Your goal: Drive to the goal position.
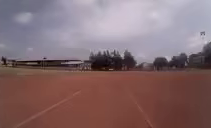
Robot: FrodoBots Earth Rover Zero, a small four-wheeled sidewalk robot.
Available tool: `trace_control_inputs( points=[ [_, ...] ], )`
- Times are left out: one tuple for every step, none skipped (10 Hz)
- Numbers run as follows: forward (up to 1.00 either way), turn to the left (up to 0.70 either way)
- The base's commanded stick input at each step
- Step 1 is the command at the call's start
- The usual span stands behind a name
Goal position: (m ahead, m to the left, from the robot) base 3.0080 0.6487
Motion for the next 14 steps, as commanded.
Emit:
trace_control_inputs(
  points=[
    [0.6, 0.0],
    [0.6, 0.0],
    [0.6, 0.0],
    [0.6, 0.0],
    [0.6, 0.0],
    [0.6, 0.0],
    [0.6, 0.0],
    [0.6, 0.0],
    [0.6, 0.0],
    [0.6, 0.0],
    [0.6, 0.0],
    [0.61, 0.0],
    [0.61, 0.0],
    [0.61, 0.0]
  ],
)
